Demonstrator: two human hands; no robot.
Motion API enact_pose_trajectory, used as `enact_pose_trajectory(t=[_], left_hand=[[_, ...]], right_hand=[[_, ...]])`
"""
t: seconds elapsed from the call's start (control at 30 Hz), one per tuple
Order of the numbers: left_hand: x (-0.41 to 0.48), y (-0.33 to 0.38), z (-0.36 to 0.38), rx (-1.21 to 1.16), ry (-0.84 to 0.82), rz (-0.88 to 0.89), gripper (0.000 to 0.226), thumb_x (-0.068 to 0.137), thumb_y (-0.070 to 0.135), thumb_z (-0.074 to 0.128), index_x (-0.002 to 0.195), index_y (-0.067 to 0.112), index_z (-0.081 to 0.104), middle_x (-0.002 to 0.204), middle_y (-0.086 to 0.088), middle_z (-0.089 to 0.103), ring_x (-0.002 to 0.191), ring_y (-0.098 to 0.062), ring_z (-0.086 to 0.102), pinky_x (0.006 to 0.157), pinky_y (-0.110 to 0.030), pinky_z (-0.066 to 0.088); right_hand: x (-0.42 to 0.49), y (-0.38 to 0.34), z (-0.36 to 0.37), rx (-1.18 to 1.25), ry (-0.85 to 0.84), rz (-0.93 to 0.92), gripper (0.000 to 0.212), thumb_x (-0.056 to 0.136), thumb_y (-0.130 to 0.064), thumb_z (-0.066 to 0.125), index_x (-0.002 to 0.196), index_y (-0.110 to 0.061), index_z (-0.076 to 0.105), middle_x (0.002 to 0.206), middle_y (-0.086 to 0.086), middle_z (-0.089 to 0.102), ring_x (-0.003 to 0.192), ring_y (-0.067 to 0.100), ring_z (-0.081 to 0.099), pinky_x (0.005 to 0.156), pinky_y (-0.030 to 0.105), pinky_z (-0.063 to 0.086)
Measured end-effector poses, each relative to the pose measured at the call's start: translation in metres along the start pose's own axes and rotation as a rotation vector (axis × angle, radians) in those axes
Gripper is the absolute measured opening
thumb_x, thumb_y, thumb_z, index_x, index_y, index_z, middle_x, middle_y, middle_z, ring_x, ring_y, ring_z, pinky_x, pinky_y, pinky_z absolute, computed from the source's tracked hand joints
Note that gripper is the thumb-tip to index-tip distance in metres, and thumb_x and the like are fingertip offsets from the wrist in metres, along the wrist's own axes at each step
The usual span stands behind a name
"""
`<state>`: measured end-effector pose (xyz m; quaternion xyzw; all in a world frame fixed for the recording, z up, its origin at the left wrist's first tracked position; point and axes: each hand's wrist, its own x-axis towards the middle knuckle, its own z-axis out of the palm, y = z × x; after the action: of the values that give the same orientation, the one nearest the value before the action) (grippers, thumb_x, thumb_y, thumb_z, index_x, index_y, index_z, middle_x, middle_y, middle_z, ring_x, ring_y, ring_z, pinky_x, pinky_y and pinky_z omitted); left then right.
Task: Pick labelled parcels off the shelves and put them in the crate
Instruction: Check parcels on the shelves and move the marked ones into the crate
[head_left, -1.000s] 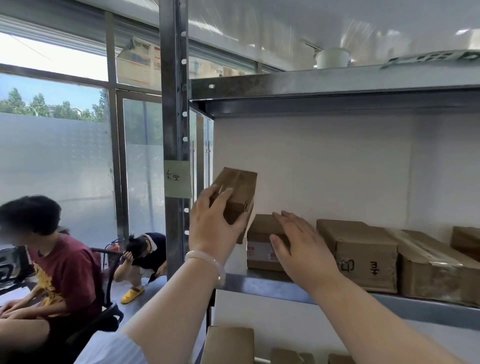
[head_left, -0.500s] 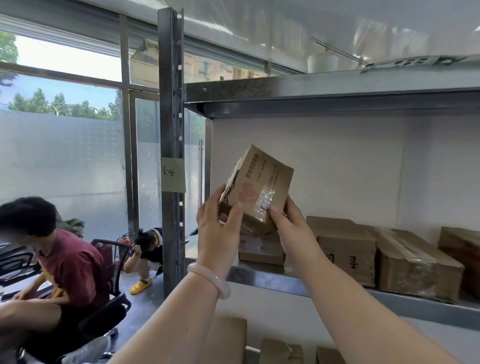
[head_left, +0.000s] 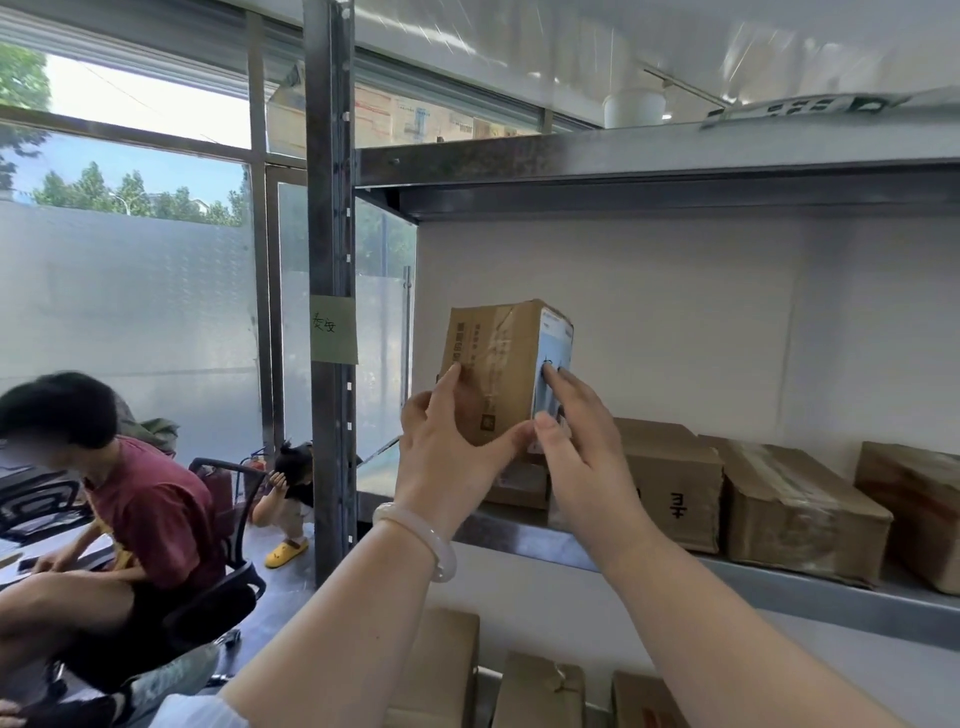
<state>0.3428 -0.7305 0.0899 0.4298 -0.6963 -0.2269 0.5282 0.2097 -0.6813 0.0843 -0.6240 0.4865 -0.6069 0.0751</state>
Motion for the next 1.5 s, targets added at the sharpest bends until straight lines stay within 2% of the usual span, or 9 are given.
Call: enact_pose_trajectory(t=[0.17, 0.27, 0.33, 0.47, 0.57, 0.7, 1.03, 1.23, 1.5], left_hand=[[0.000, -0.005, 0.006, -0.216, 0.008, -0.011, 0.087, 0.066, 0.062, 0.074, 0.142, 0.043, 0.036, 0.134, 0.005, 0.044, 0.114, -0.009, 0.052, 0.094, -0.029, 0.050], [-0.003, 0.001, 0.011, -0.424, -0.066, -0.035, 0.066, 0.074, 0.053, 0.073, 0.133, 0.042, 0.044, 0.127, 0.002, 0.060, 0.110, -0.012, 0.062, 0.082, -0.025, 0.056], [-0.005, 0.005, 0.014, -0.521, -0.113, -0.034, 0.060, 0.074, 0.052, 0.072, 0.127, 0.047, 0.046, 0.121, 0.004, 0.067, 0.105, -0.010, 0.067, 0.087, -0.031, 0.057], [-0.012, 0.012, 0.023, -0.539, -0.119, 0.026, 0.065, 0.072, 0.053, 0.067, 0.134, 0.046, 0.049, 0.129, 0.008, 0.061, 0.112, -0.006, 0.063, 0.091, -0.029, 0.055], [-0.019, 0.021, 0.030, -0.525, -0.119, 0.114, 0.076, 0.068, 0.059, 0.067, 0.139, 0.050, 0.043, 0.135, 0.010, 0.056, 0.123, -0.010, 0.057, 0.100, -0.039, 0.051], [-0.027, 0.043, 0.036, -0.609, -0.250, 0.230, 0.087, 0.070, 0.052, 0.075, 0.147, 0.045, 0.034, 0.135, 0.015, 0.056, 0.125, -0.008, 0.056, 0.096, -0.041, 0.054], [-0.077, 0.081, 0.095, -0.989, -0.654, 0.172, 0.063, 0.086, 0.014, 0.073, 0.132, 0.047, 0.045, 0.125, 0.013, 0.066, 0.114, -0.007, 0.063, 0.092, -0.034, 0.056], [-0.155, 0.086, 0.151, -1.102, -1.027, -0.024, 0.066, 0.086, 0.013, 0.072, 0.141, 0.040, 0.046, 0.119, 0.014, 0.069, 0.103, -0.006, 0.068, 0.081, -0.025, 0.058], [-0.308, 0.138, 0.191, -1.102, -1.532, -0.066, 0.064, 0.089, 0.012, 0.069, 0.143, 0.037, 0.044, 0.124, 0.005, 0.068, 0.107, -0.013, 0.068, 0.090, -0.034, 0.057]], right_hand=[[0.003, 0.003, -0.015, -0.079, 0.041, -0.032, 0.042, 0.100, -0.036, 0.046, 0.140, -0.047, 0.040, 0.145, -0.022, 0.035, 0.136, 0.005, 0.032, 0.111, 0.041, 0.038], [0.007, 0.001, -0.029, 0.088, 0.073, 0.101, 0.052, 0.099, -0.028, 0.053, 0.145, -0.044, 0.033, 0.138, -0.018, 0.039, 0.125, 0.000, 0.045, 0.085, 0.014, 0.050], [0.006, -0.002, -0.035, 0.209, 0.047, 0.150, 0.054, 0.098, -0.021, 0.055, 0.145, -0.040, 0.034, 0.132, -0.015, 0.049, 0.106, -0.006, 0.056, 0.070, 0.008, 0.050], [-0.003, -0.005, -0.046, 0.262, 0.095, 0.116, 0.053, 0.095, -0.015, 0.060, 0.138, -0.041, 0.042, 0.128, -0.009, 0.059, 0.104, -0.001, 0.063, 0.073, 0.013, 0.053], [-0.014, -0.013, -0.057, 0.242, 0.135, 0.057, 0.056, 0.092, -0.014, 0.063, 0.137, -0.041, 0.043, 0.126, -0.014, 0.058, 0.102, -0.006, 0.062, 0.071, 0.013, 0.053], [-0.034, -0.029, -0.077, 0.146, 0.207, -0.001, 0.057, 0.090, -0.019, 0.066, 0.134, -0.045, 0.042, 0.124, -0.018, 0.057, 0.104, -0.007, 0.061, 0.071, 0.012, 0.053], [-0.115, -0.063, -0.137, -0.274, 0.482, 0.092, 0.053, 0.081, -0.043, 0.060, 0.132, -0.050, 0.044, 0.122, -0.029, 0.058, 0.113, -0.008, 0.056, 0.081, 0.015, 0.053], [-0.239, -0.067, -0.185, -0.610, 0.730, 0.506, 0.050, 0.089, -0.041, 0.061, 0.133, -0.055, 0.041, 0.134, -0.025, 0.049, 0.125, -0.005, 0.045, 0.100, 0.021, 0.040], [-0.404, -0.145, -0.214, -1.234, 0.680, 1.108, 0.089, 0.081, -0.061, 0.064, 0.150, -0.048, 0.009, 0.157, -0.024, 0.008, 0.147, 0.003, 0.006, 0.120, 0.032, 0.013]])
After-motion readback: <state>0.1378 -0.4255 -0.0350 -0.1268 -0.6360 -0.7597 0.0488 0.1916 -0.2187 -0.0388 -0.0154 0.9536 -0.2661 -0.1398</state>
